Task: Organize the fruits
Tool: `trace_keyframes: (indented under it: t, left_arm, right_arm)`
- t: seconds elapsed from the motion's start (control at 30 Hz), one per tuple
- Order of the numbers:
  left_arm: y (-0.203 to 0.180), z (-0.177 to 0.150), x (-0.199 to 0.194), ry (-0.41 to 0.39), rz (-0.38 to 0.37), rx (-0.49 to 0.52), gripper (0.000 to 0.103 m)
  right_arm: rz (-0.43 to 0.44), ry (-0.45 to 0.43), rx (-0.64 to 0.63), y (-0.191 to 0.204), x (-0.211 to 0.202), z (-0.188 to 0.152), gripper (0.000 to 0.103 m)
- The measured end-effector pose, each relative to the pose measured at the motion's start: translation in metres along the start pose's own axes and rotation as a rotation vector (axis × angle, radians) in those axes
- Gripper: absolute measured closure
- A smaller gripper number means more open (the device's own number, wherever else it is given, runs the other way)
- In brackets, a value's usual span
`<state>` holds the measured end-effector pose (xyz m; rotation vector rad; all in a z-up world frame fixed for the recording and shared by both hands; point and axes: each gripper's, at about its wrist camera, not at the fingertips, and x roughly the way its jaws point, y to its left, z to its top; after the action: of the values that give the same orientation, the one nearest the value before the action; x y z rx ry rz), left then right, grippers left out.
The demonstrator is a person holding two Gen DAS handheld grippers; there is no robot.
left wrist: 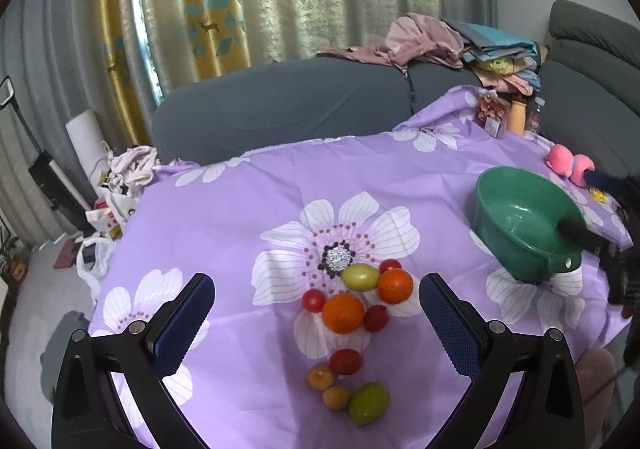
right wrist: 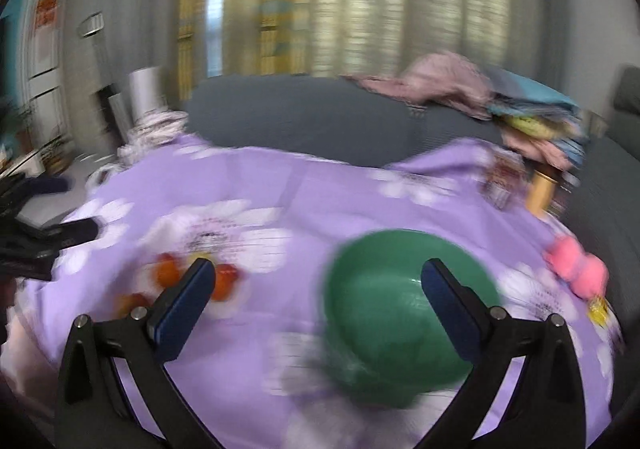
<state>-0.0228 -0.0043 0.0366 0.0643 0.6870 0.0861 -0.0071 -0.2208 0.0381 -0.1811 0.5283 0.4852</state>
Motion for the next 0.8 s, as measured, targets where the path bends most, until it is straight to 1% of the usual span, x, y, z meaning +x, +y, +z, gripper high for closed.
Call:
trace_keyframes:
  t: [0.13,0.23,0.3,0.37,0.5,0.67,0.73,0.8]
  left_arm:
    - [0.009,-0.005,-0.002,0.002,0.004,-0.026,0.001]
    - [0.013,-0.009,-0.002,0.010,-0.006,-0.037,0.001]
    - [0.014,-0.011,0.000,0.021,-0.018,-0.041,0.001]
    - [0.016,-0.014,0.002,0.034,-0.038,-0.045,0.001]
    - [0.020,-0.018,0.008,0.072,-0.093,-0.076,0.001]
    - [0.025,-0.023,0.016,0.114,-0.150,-0.114,0.001]
    - [0.027,-0.024,0.019,0.134,-0.172,-0.133,0.001]
    - [0.027,-0.025,0.021,0.141,-0.172,-0.134,0.001]
  right_arm:
    - [0.114,0.039,-0.051,0.036,0.010,0.006,0.000]
    - [0.138,0.049,-0.063,0.051,0.011,0.005,0.000]
    - [0.181,0.070,-0.038,0.057,0.013,0.003,0.000]
    - [0.216,0.095,-0.016,0.059,0.018,0.003,0.000]
    - [0.246,0.142,-0.005,0.070,0.021,-0.007,0.000]
    - [0.257,0.213,0.040,0.071,0.029,-0.014,0.000]
    - [0.211,0.233,0.033,0.072,0.031,-0.016,0.000]
    - [0.168,0.249,0.020,0.073,0.033,-0.018,0.000]
